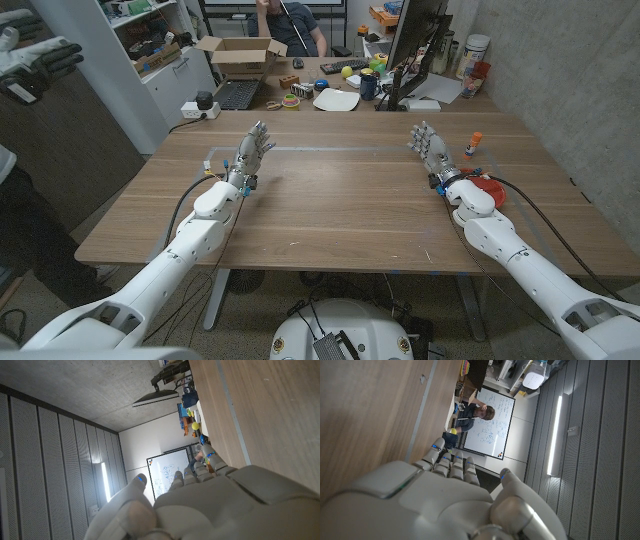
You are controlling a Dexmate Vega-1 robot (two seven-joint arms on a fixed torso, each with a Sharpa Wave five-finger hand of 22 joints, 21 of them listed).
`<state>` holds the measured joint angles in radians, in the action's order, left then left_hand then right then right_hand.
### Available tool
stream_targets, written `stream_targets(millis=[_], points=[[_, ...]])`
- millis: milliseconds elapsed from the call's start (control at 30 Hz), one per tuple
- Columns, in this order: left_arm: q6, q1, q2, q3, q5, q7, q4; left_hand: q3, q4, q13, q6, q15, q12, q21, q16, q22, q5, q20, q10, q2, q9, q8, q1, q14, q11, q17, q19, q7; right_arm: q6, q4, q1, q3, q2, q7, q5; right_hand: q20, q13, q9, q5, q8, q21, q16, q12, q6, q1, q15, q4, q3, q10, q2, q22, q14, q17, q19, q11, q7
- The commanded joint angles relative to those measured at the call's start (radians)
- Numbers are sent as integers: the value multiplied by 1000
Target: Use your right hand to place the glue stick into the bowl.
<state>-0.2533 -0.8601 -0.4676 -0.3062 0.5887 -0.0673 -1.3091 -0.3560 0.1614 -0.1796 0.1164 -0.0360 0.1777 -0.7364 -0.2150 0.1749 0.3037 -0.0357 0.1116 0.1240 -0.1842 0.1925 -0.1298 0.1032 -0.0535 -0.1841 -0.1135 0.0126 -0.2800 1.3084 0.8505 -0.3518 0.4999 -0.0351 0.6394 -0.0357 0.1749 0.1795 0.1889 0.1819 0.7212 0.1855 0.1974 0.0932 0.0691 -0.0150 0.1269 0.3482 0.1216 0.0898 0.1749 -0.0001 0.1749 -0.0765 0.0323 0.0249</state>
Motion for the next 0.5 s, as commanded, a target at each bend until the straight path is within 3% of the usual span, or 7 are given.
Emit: stream_targets(millis=[33, 367, 500], points=[[91, -40, 198, 240, -207, -135, -13, -8, 1, -4, 5, -6, 4, -5, -6, 2, 6, -12, 10, 18, -2, 5, -10, 6, 1, -5, -6, 0, 38, 8, 16, 61, -44, -35, -61, -57, 5, 3, 5, 6, 4, 7, 6, 9, 4, -8, -1, 7, 8, 62, 2, -1, 4, -11, 4, 1], [123, -32, 308, 352, -328, -219, 0, -8, 1, -4, 6, -6, 4, -2, -6, 2, 6, -11, 9, 18, -2, 5, -10, 5, -1, -5, -5, 0, 66, 12, 18, 99, -65, -65, -101, -56, 5, 3, 6, 6, 1, 7, 5, 9, 9, -8, -4, 9, 8, 63, 2, -1, 2, -10, 4, 0], [124, -27, 335, 379, -360, -238, 4, -8, 1, -4, 5, -6, 4, 0, -5, 2, 6, -11, 10, 18, -2, 5, -9, 5, 1, -5, -5, 0, 78, 22, 14, 102, -61, -67, -136, -37, 6, 3, 5, 6, -3, 8, 5, 7, 19, 19, -12, 10, 7, 60, 2, 8, 1, -8, 12, -8]])
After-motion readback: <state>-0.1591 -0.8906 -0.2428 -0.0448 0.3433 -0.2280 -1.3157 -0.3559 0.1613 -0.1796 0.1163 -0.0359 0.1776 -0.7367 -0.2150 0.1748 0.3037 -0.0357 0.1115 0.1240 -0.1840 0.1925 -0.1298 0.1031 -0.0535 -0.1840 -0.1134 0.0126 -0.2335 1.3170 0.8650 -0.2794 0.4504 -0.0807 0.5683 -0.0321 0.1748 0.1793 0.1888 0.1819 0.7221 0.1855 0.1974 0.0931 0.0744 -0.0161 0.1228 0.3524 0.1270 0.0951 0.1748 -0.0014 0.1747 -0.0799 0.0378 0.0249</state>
